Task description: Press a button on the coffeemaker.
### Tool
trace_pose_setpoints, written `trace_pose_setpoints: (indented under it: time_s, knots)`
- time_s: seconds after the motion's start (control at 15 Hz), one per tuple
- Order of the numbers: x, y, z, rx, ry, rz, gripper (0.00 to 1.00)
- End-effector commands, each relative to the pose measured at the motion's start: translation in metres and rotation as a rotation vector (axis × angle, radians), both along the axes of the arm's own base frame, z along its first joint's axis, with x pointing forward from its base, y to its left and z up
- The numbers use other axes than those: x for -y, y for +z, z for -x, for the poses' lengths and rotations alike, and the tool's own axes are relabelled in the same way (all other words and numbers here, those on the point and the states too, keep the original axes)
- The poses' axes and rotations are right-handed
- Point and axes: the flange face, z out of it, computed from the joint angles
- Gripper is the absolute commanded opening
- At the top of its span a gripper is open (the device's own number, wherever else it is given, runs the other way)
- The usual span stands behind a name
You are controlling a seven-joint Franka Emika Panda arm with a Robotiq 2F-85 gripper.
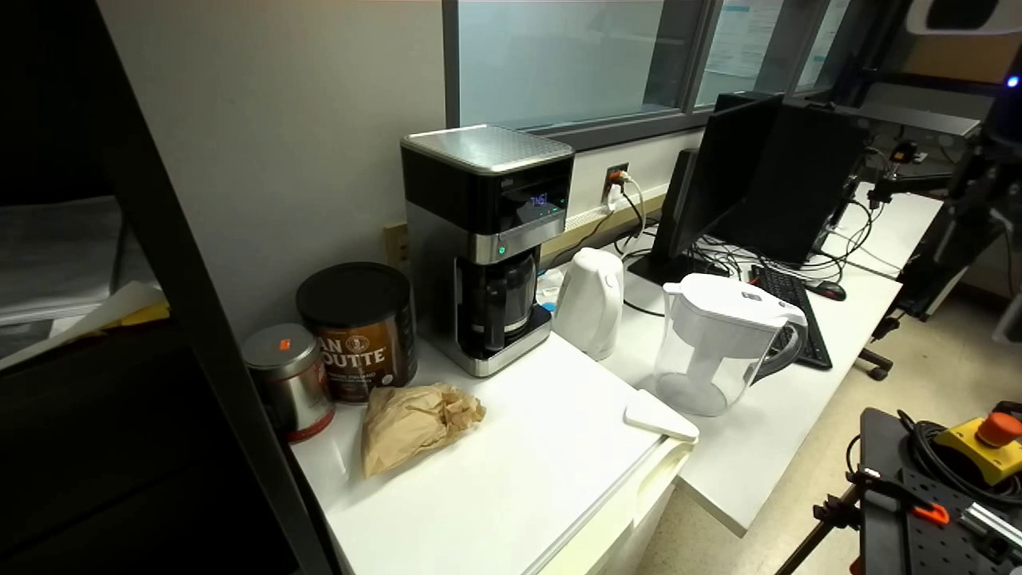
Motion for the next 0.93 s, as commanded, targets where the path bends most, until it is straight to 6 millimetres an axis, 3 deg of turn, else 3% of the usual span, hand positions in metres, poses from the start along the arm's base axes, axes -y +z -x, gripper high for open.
trace_pose_setpoints:
  time_s: [0.0,0.6,0.87]
  knots:
    - [0.02,-0.015,-0.029,0.049,0.13,0.048,0.74]
    - [0.059,-0.049,-0.101,0.338,0.321,0.25,0.06]
    - [0.068,-0.067,-0.13,0.452,0.364,0.319,0.0]
